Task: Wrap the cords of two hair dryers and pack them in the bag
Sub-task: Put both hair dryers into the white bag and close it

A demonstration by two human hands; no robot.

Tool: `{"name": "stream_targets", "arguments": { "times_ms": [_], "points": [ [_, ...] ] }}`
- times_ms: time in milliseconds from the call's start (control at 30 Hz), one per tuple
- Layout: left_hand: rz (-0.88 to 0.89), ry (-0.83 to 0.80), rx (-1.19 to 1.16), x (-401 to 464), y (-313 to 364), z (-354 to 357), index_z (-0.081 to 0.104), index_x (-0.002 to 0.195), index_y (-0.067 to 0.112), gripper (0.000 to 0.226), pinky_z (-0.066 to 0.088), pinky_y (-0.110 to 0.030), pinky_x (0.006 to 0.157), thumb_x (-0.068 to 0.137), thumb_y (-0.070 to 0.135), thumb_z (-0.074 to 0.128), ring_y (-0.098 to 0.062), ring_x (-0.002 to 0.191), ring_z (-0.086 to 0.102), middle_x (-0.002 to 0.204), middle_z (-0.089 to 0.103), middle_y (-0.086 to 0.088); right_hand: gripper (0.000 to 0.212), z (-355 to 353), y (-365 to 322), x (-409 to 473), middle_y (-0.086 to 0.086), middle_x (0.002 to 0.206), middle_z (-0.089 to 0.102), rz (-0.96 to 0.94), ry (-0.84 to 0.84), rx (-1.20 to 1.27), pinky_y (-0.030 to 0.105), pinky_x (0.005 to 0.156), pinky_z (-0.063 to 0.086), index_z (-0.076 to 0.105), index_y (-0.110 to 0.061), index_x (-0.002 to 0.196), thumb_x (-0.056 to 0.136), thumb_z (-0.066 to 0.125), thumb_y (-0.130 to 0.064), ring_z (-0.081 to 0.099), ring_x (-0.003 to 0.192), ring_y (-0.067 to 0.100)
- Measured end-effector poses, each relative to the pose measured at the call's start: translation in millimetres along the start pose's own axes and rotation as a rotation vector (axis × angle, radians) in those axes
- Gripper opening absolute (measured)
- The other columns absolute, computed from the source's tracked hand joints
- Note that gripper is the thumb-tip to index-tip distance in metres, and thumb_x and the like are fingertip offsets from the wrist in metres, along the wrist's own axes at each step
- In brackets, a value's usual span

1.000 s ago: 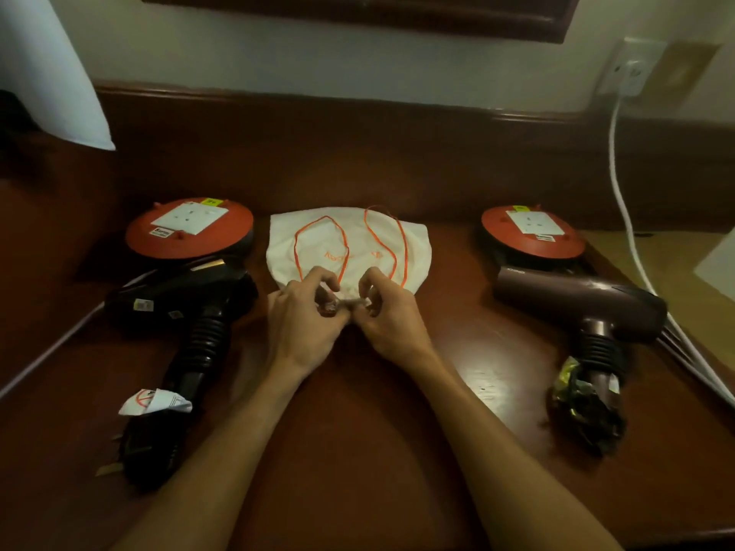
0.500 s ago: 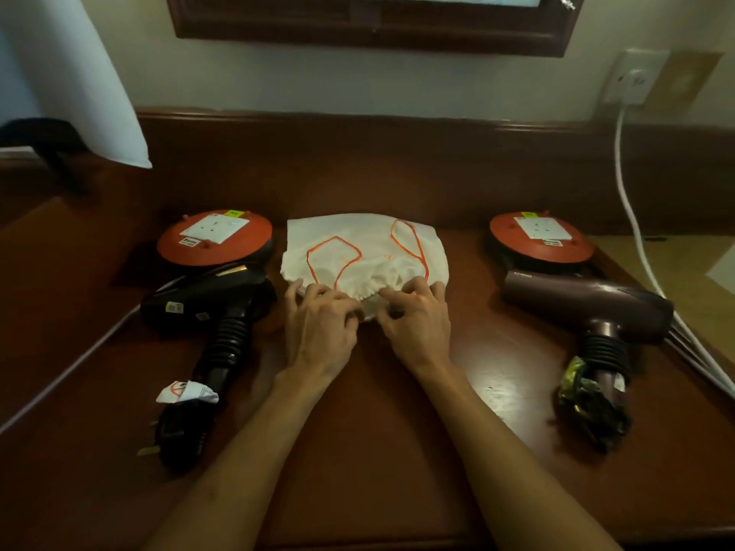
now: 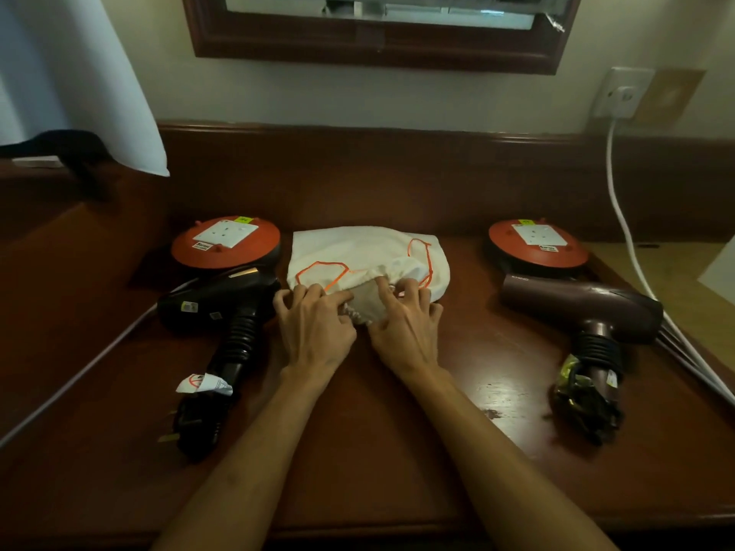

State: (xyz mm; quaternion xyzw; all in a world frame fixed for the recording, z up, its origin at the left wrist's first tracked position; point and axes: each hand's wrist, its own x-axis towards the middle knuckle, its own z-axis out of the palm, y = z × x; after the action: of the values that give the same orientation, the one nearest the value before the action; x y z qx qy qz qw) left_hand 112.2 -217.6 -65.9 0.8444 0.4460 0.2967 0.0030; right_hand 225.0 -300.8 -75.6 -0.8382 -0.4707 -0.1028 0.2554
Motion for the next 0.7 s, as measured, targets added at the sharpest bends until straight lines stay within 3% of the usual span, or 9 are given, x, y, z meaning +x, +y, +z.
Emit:
{"name": "stream_targets", "arguments": {
  "times_ms": [67,167,233,333,400,533,700],
  "points": [
    [-0.026,0.027,-0.037,1.2,-2.8,-0.6,0.079,0.108,0.033,0.032,0.027,-0.052,0.11,0.081,0.038,0.063,-0.024,0.114,0.057,0.112,0.071,-0.002,0.064,0.4,1.3,0.5,0.008,0.133,0.049,0.006,0.015,0.005,0.046,0.096,0.036,0.049,-0.025,0.147,0.086,0.062,-0.037,0.042,0.124,0.03],
    [-0.082,0.009,-0.013,1.7,-5.2,0.7,0.08,0.102,0.032,0.038,0.027,-0.055,0.112,0.083,0.059,0.062,-0.025,0.116,0.058,0.114,0.073,0.0,0.036,0.0,6.9,2.3,0.004,0.12,0.061,0.043,0.1,0.031,0.044,0.092,0.034,0.07,-0.021,0.126,0.095,0.058,-0.032,0.046,0.115,0.026],
    [-0.104,-0.03,0.049,0.4,-6.8,3.1,0.08,0.106,0.03,0.036,0.027,-0.054,0.111,0.09,0.056,0.061,-0.025,0.12,0.056,0.118,0.073,0.0,0.026,1.2,8.7,2.7,0.003,0.106,0.067,0.051,0.16,0.019,0.044,0.088,0.034,0.078,-0.018,0.108,0.098,0.056,-0.027,0.05,0.107,0.026],
    [-0.102,-0.049,0.066,-0.1,-4.2,4.9,0.08,0.108,0.029,0.024,0.025,-0.053,0.111,0.094,0.036,0.062,-0.025,0.121,0.054,0.119,0.072,0.001,0.027,1.9,5.9,2.3,0.005,0.1,0.066,0.069,0.089,-0.034,0.046,0.09,0.035,0.078,-0.011,0.092,0.097,0.055,-0.024,0.05,0.106,0.028],
    [-0.105,-0.039,0.034,-0.1,-3.9,4.2,0.08,0.107,0.027,0.022,0.025,-0.054,0.112,0.091,0.024,0.065,-0.025,0.121,0.054,0.118,0.073,0.001,0.025,0.6,4.1,2.7,0.008,0.105,0.065,0.087,0.064,-0.055,0.047,0.092,0.036,0.077,-0.01,0.094,0.095,0.054,-0.02,0.049,0.109,0.03],
    [-0.068,-0.05,0.06,-0.9,-4.4,1.5,0.075,0.121,0.031,0.038,0.026,-0.054,0.112,0.087,0.016,0.066,-0.027,0.123,0.051,0.126,0.07,0.002,0.035,-2.3,7.2,3.2,0.01,0.113,0.059,0.095,0.06,-0.1,0.047,0.09,0.034,0.068,-0.019,0.125,0.095,0.05,-0.014,0.048,0.111,0.032],
    [-0.072,-0.061,0.089,-2.6,-10.3,1.5,0.077,0.118,0.029,0.033,0.025,-0.056,0.113,0.086,0.024,0.07,-0.034,0.135,0.04,0.148,0.051,-0.011,0.03,-1.7,13.3,2.5,0.008,0.101,0.06,0.078,0.099,0.042,0.044,0.088,0.031,0.072,-0.01,0.113,0.089,0.054,-0.012,0.049,0.102,0.027]
  ]
}}
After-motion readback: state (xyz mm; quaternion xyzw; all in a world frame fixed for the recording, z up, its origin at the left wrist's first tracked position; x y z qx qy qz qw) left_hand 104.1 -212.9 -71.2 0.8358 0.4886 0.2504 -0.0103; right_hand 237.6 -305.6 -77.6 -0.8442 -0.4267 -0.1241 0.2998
